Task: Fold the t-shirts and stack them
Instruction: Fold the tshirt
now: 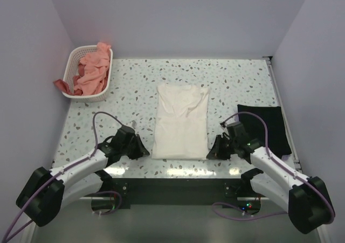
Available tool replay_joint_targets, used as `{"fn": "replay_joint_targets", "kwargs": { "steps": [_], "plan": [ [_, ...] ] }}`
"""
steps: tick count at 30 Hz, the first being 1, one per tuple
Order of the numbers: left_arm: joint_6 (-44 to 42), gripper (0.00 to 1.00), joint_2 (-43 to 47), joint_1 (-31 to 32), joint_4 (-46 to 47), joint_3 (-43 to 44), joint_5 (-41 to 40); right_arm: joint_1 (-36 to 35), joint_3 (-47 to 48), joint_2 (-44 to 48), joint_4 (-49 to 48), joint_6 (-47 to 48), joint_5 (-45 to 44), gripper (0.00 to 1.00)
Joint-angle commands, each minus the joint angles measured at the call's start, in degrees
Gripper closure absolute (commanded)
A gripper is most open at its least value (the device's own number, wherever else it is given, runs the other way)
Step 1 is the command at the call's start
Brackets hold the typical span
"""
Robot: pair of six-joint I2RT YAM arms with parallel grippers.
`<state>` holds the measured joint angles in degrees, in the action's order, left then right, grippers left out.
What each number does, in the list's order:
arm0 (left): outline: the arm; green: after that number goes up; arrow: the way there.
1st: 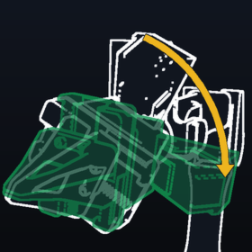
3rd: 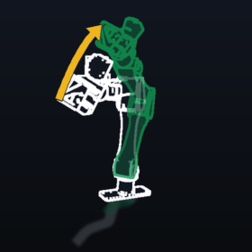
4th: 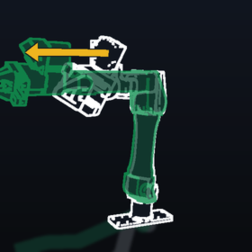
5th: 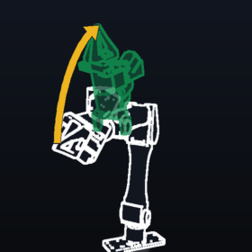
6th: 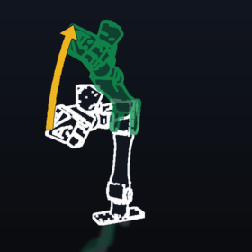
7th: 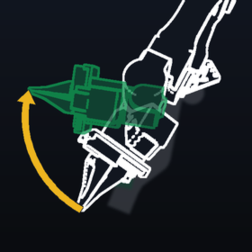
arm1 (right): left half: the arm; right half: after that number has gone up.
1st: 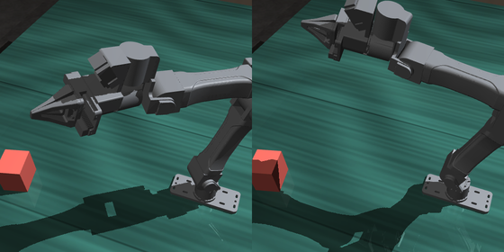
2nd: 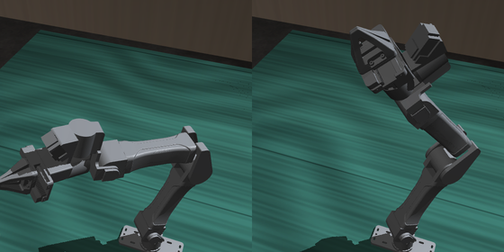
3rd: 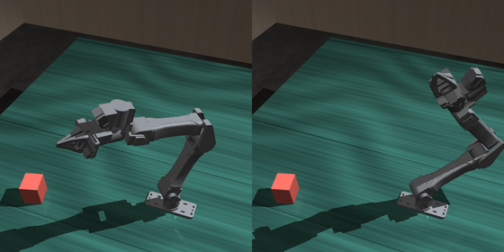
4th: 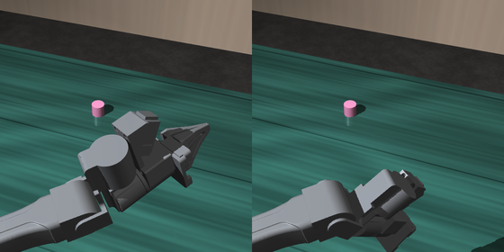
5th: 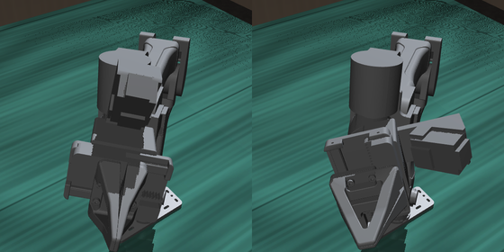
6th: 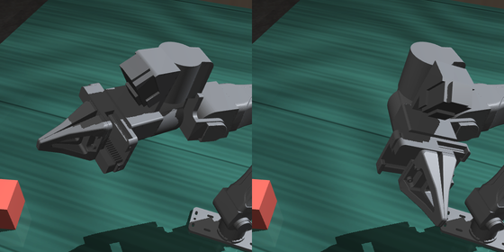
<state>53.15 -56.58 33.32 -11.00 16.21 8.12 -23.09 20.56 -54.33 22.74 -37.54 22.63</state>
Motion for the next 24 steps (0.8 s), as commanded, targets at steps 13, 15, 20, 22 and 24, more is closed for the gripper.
{"fn": "replay_joint_targets", "kwargs": {
  "steps": [13, 15, 20, 22, 24],
  "plan": [
    [-8.93, 0.67, -5.37, -1.33, -8.62, 21.22, -10.23, 0.33, 16.94, -1.99, 9.88, 3.26, -14.44, 0.58],
    [-9.2, 0.67, -10.62, -1.68, -6.5, 26.04, -9.45, 0.41, 20.47, -5.25, 6.55, 3.44, -16.56, 0.57],
    [-9.9, 0.73, -26.26, -2.12, 7.21, 34.23, -0.49, 1.82, 33.3, -22.09, -1.45, 5.02, -21.31, 0.59],
    [-9.38, 0.73, -30.5, -2.03, 13.68, 37.92, 2.41, 3.84, 38.3, -26.95, -3.92, 5.54, -21.23, 0.6],
    [-8.76, 0.75, -36.48, -2.21, 17.23, 41.16, 3.74, 6.03, 41.39, -34.59, -7.61, 5.37, -20.44, 0.63]
  ]
}}
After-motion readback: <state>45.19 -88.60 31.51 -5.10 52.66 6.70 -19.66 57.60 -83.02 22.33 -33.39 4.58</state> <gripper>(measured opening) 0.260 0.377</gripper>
